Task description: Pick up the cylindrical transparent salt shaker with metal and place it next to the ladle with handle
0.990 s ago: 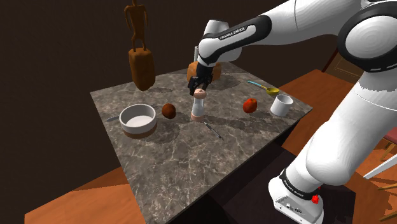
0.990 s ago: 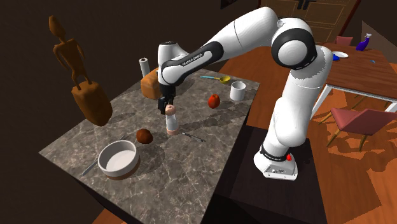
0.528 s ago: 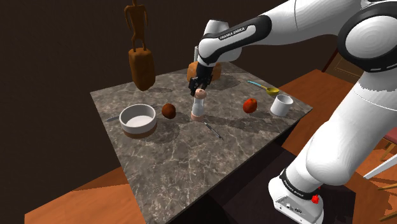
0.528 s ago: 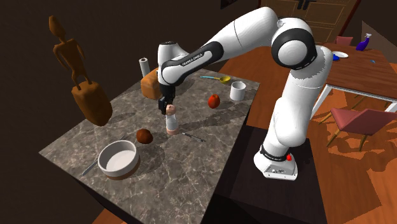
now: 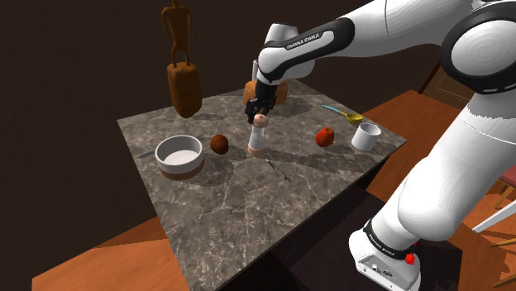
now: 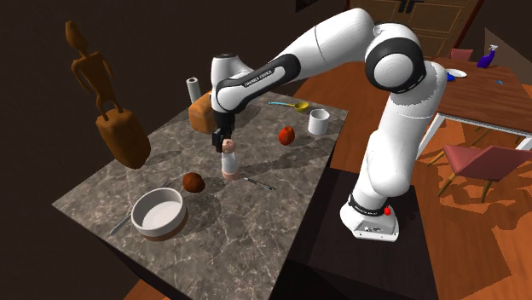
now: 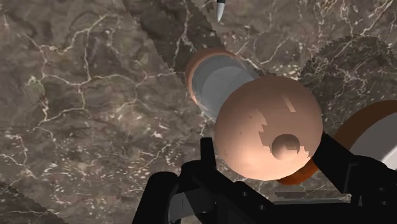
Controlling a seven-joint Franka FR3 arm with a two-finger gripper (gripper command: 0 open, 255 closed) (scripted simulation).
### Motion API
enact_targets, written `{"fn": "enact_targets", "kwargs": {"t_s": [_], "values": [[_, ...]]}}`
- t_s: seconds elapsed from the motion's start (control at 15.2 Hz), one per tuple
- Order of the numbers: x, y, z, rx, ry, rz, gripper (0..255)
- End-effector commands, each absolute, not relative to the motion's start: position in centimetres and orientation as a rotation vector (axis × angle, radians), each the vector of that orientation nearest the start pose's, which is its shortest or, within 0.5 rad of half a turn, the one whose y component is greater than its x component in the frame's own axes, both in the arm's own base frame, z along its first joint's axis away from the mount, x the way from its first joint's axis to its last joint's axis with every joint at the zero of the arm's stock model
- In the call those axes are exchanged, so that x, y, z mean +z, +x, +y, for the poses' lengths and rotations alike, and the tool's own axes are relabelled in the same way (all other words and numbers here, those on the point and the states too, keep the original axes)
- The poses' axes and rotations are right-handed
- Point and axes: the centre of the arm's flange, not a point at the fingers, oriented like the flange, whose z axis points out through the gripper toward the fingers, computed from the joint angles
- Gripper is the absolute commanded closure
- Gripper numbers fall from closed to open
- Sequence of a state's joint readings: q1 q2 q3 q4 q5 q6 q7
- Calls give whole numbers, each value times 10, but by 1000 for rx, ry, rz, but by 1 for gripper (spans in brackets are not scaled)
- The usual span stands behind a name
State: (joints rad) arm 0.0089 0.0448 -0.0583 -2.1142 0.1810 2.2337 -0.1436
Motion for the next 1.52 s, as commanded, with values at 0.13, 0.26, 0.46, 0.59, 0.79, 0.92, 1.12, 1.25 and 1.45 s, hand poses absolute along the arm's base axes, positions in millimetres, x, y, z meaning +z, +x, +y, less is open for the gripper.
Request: {"fn": "enact_targets", "kwargs": {"t_s": [0.13, 0.26, 0.46, 0.59, 0.79, 0.92, 1.12, 1.25, 1.45], "values": [[421, 558, -22, -133, -3002, 18, 255], [432, 558, -22, -133, -3002, 18, 255], [447, 558, -22, -133, -3002, 18, 255], [458, 558, -22, -133, -3002, 18, 255], [474, 558, -22, -133, -3002, 18, 255], [484, 558, -22, -133, -3002, 18, 255], [500, 558, -22, -133, -3002, 18, 255], [511, 558, -22, -133, -3002, 18, 255], [527, 558, -22, -133, -3002, 18, 255]]}}
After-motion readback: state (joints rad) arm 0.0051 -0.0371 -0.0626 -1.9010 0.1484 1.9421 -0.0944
